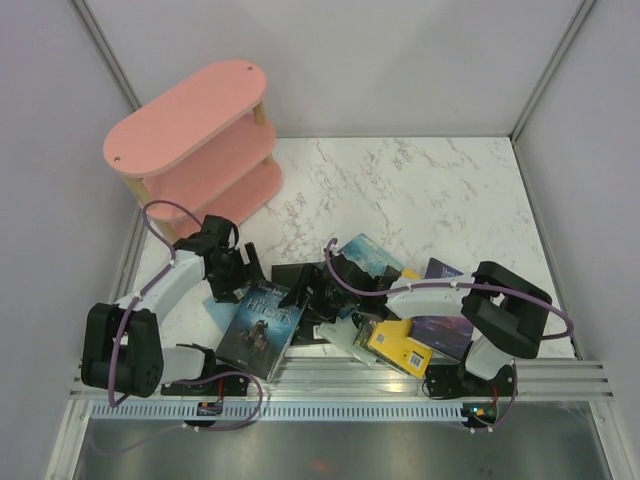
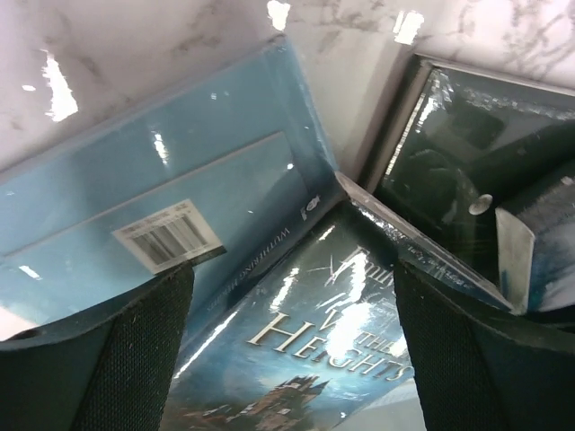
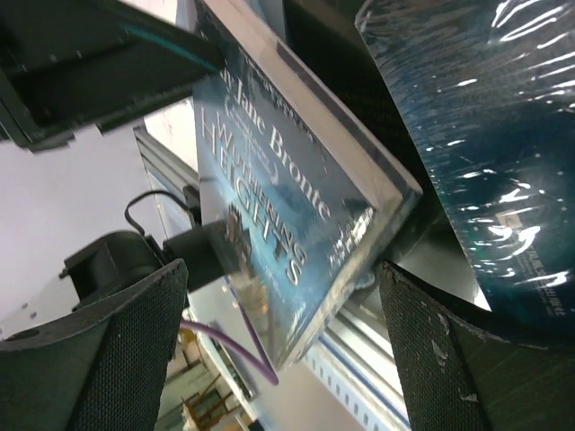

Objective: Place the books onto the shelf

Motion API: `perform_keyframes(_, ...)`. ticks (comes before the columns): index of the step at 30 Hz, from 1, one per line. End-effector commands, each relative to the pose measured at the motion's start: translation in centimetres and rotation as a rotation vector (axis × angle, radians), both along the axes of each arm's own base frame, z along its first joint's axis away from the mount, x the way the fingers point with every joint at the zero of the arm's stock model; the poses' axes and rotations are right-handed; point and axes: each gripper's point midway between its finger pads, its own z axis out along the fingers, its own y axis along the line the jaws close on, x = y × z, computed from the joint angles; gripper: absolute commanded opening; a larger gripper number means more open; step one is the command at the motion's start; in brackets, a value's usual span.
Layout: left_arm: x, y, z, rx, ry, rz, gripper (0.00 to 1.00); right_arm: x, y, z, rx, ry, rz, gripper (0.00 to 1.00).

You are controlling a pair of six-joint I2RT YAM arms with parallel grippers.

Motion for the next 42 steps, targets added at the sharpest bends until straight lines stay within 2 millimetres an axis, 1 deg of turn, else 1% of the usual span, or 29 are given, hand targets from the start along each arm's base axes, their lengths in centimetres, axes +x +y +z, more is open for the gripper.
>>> perform_keyframes(1, -0.2, -1.8, -0.6, -0.115, 0.0, 0.08, 0.93, 1.1, -3.9, -7.0, -0.248, 0.028, -0.117, 0.9)
perform_keyframes(4, -0.9, -2.3, -0.6, -0.163, -0.016, 0.093, 0.92, 1.4, -3.7, -7.9, -0.252, 0.021, -0.123, 0.85)
perform_keyframes(7, -0.9, -2.8, 0.1, -0.201, -0.036, 0.103, 0.91, 1.6, -3.3, -7.9, -0.234, 0.016, -0.127, 0.78)
perform_keyframes(10, -0.8, -3.6, 1.0, -0.261, -0.056, 0.118, 0.91, 1.6, -3.3, -7.3, -0.222, 0.004, -0.121, 0.66)
perform_keyframes(11, -0.9, -3.8, 1.0, -0.278, -0.054, 0.123, 0.9, 1.7, -3.3, -7.0, -0.216, 0.0, -0.124, 0.57)
perform_keyframes(13, -0.8, -4.6, 1.8, -0.334, -0.068, 0.135, 0.9, 2.3, -3.4, -6.1, -0.203, -0.026, -0.141, 0.5)
perform_keyframes(14, -1.0, -4.9, 2.0, -0.355, -0.065, 0.134, 0.9, 2.4, -3.4, -5.7, -0.196, -0.033, -0.141, 0.43)
perform_keyframes(16, -0.7, -5.2, 3.1, -0.383, -0.092, 0.134, 0.89, 2.8, -2.8, -4.0, -0.163, -0.071, -0.126, 0.35)
perform_keyframes(17, -0.6, -5.4, 3.6, -0.399, -0.102, 0.126, 0.89, 3.1, -2.6, -3.2, -0.148, -0.087, -0.118, 0.24)
perform_keyframes(18, -0.5, -5.5, 4.1, -0.41, -0.116, 0.12, 0.9, 3.4, -2.3, -2.3, -0.128, -0.107, -0.112, 0.16)
perform_keyframes(20, 0.1, -5.7, 6.3, -0.426, -0.182, 0.097, 0.91, 3.8, -1.5, -0.2, -0.087, -0.138, -0.065, 0.0)
perform_keyframes(21, 0.3, -5.6, 7.2, -0.421, -0.212, 0.082, 0.93, 3.7, -1.4, 0.9, -0.069, -0.145, -0.044, 0.0)
perform_keyframes(22, 1.0, -5.5, 8.9, -0.418, -0.267, 0.064, 0.94, 4.4, -1.6, 2.1, -0.055, -0.17, -0.045, 0.0)
perform_keyframes(23, 0.9, -5.2, 9.8, -0.398, -0.292, 0.06, 0.96, 4.9, -1.9, 4.1, -0.021, -0.198, -0.049, 0.0)
perform_keyframes(24, 1.2, -5.0, 10.7, -0.383, -0.331, 0.031, 0.98, 5.0, -2.3, 5.0, -0.013, -0.202, -0.046, 0.0)
perform_keyframes(25, 1.7, -5.0, 12.6, -0.379, -0.386, 0.008, 1.0, 6.0, -3.2, 5.8, -0.004, -0.212, -0.071, 0.0)
perform_keyframes(27, 1.9, -4.6, 14.0, -0.35, -0.439, -0.027, 1.0, 7.0, -4.5, 8.6, 0.039, -0.249, -0.087, 0.0)
perform_keyframes(28, 2.2, -4.6, 15.3, -0.349, -0.48, -0.043, 1.0, 8.1, -5.6, 9.6, 0.057, -0.252, -0.102, 0.0)
perform_keyframes(29, 2.3, -4.6, 16.0, -0.35, -0.507, -0.055, 1.0, 8.5, -6.2, 10.9, 0.078, -0.272, -0.102, 0.0)
perform_keyframes(32, 2.5, -4.7, 17.5, -0.345, -0.576, -0.105, 1.0, 10.4, -7.8, 14.1, 0.153, -0.287, -0.095, 0.0)
perform_keyframes(33, 2.5, -4.7, 18.2, -0.342, -0.616, -0.129, 1.0, 10.9, -7.9, 15.9, 0.188, -0.308, -0.084, 0.0)
perform_keyframes(34, 2.6, -4.8, 18.8, -0.349, -0.648, -0.145, 1.0, 12.0, -8.8, 17.0, 0.206, -0.322, -0.1, 0.0)
perform_keyframes(35, 2.3, -5.1, 19.4, -0.37, -0.675, -0.177, 1.0, 11.8, -8.8, 18.2, 0.236, -0.337, -0.066, 0.0)
perform_keyframes(36, 2.3, -5.3, 20.5, -0.381, -0.733, -0.207, 1.0, 12.2, -8.8, 20.3, 0.267, -0.377, -0.052, 0.0)
perform_keyframes(37, 2.2, -5.5, 20.7, -0.391, -0.749, -0.223, 1.0, 12.6, -9.2, 21.2, 0.284, -0.389, -0.049, 0.0)
perform_keyframes(38, 1.8, -6.0, 21.0, -0.42, -0.754, -0.252, 1.0, 12.0, -8.8, 21.9, 0.315, -0.38, 0.006, 0.0)
perform_keyframes(39, 1.9, -6.2, 21.1, -0.43, -0.762, -0.269, 1.0, 12.1, -8.8, 23.4, 0.354, -0.391, 0.02, 0.0)
perform_keyframes(40, 2.0, -6.5, 21.2, -0.442, -0.775, -0.283, 1.0, 12.2, -9.0, 24.1, 0.384, -0.39, 0.03, 0.0)
perform_keyframes(42, 2.3, -6.7, 21.2, -0.449, -0.776, -0.305, 1.0, 11.4, -8.9, 25.8, 0.468, -0.404, 0.085, 0.0)
